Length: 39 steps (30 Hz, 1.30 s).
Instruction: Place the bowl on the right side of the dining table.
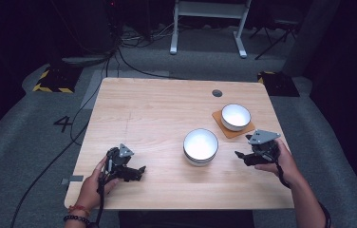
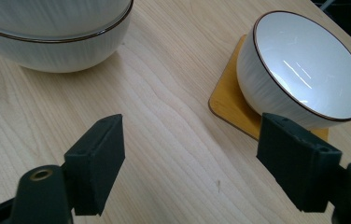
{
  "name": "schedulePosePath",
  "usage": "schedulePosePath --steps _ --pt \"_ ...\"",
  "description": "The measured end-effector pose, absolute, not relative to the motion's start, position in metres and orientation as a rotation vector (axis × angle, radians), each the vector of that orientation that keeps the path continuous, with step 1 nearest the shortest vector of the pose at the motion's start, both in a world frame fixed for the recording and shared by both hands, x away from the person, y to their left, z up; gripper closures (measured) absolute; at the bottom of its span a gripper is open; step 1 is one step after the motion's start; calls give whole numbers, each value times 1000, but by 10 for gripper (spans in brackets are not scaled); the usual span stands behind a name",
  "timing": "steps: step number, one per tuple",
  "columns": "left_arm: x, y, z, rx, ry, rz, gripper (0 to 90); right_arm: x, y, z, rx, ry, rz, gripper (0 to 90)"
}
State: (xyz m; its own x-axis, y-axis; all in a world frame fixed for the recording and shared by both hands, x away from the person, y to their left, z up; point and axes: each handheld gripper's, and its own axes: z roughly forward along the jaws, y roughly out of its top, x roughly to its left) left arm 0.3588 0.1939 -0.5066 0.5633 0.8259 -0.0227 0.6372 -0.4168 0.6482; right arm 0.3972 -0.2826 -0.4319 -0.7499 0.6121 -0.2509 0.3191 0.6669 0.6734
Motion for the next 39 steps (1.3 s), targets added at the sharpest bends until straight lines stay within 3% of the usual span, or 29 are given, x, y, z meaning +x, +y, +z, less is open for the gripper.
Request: schedulePosePath --steps 39 --pt "359 194 -506 2187 1168 411 0 363 -331 -454 830 2384 758 217"
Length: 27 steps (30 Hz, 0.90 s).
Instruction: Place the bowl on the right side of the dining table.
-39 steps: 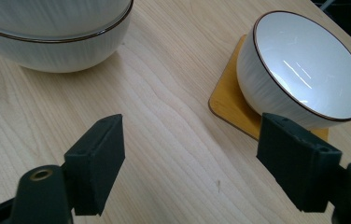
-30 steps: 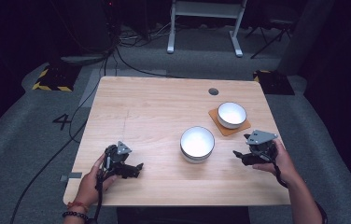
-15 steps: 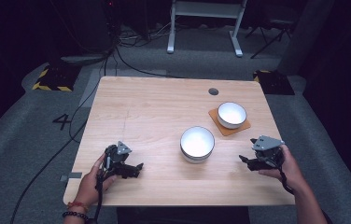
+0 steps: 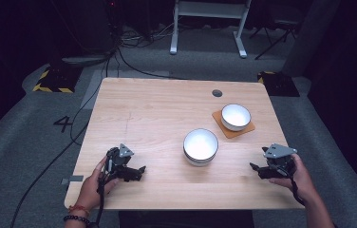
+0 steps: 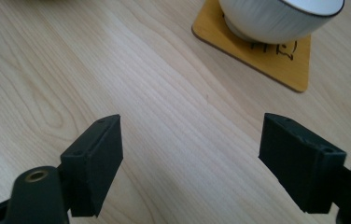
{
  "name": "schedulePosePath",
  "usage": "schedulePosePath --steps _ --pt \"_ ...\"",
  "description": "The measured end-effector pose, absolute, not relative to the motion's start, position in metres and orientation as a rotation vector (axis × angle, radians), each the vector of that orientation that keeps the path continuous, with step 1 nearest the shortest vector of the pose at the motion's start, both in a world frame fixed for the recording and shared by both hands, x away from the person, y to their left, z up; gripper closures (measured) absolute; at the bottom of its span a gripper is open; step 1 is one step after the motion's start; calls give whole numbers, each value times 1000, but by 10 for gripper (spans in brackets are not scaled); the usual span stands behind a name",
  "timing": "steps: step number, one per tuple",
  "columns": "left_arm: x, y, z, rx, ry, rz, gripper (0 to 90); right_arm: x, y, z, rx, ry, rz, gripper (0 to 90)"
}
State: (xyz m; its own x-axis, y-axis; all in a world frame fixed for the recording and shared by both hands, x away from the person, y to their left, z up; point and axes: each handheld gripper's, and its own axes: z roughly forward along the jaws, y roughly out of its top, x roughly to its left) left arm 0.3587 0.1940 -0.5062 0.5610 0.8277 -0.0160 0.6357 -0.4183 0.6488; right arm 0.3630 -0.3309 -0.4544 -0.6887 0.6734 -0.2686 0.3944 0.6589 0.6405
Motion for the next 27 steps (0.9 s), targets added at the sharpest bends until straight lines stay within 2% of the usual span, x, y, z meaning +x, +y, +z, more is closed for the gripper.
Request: schedulePosePath --steps 27 --pt "359 194 -506 2186 1166 404 0 345 -373 -485 963 2392 817 211"
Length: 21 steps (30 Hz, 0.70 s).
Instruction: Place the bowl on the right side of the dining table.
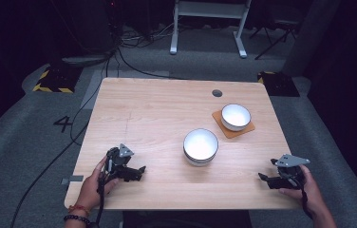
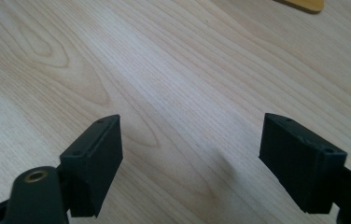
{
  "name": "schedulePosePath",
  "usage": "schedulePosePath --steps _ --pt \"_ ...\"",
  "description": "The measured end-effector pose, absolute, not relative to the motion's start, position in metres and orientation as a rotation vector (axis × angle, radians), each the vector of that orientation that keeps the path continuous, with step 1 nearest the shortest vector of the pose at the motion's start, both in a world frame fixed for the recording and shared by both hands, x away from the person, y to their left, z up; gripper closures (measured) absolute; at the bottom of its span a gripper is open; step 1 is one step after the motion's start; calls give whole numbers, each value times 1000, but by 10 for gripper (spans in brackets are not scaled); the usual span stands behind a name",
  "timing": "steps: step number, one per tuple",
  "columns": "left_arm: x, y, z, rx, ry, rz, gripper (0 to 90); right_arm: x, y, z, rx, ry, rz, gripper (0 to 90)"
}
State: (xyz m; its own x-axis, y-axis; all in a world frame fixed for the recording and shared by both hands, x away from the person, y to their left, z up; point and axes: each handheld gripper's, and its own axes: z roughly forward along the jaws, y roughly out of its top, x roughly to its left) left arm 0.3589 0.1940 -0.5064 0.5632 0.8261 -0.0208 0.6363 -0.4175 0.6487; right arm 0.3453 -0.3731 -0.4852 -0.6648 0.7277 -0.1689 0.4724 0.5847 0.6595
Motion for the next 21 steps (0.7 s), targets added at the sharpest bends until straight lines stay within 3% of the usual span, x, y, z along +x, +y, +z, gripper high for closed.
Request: schedulePosePath --steps 21 --pt "359 194 -506 2182 1171 409 0 339 -395 -502 1125 2352 994 172"
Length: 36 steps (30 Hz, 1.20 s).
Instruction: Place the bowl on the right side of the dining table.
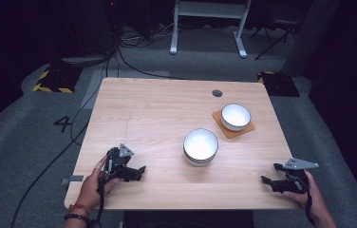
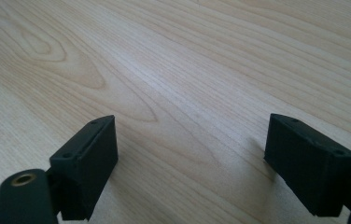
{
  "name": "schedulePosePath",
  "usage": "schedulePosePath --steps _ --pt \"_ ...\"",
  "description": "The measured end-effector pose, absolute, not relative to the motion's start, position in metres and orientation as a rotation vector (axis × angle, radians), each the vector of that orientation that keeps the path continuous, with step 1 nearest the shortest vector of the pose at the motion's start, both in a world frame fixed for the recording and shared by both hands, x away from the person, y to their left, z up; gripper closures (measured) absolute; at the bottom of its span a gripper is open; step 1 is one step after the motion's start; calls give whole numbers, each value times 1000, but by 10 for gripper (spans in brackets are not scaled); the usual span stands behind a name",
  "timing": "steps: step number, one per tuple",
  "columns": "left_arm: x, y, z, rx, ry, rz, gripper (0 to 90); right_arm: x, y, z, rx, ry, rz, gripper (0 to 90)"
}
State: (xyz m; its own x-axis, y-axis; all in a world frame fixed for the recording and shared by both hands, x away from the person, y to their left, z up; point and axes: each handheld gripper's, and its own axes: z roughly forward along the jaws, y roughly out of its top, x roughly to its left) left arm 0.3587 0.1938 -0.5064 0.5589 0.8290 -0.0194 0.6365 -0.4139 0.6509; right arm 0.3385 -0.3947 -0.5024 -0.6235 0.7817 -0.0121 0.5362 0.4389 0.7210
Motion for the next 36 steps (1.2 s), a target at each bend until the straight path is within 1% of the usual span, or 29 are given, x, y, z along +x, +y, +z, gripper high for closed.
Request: schedulePosePath --steps 36 --pt "359 194 -506 2187 1167 409 0 338 -399 -505 1121 2326 1020 171"
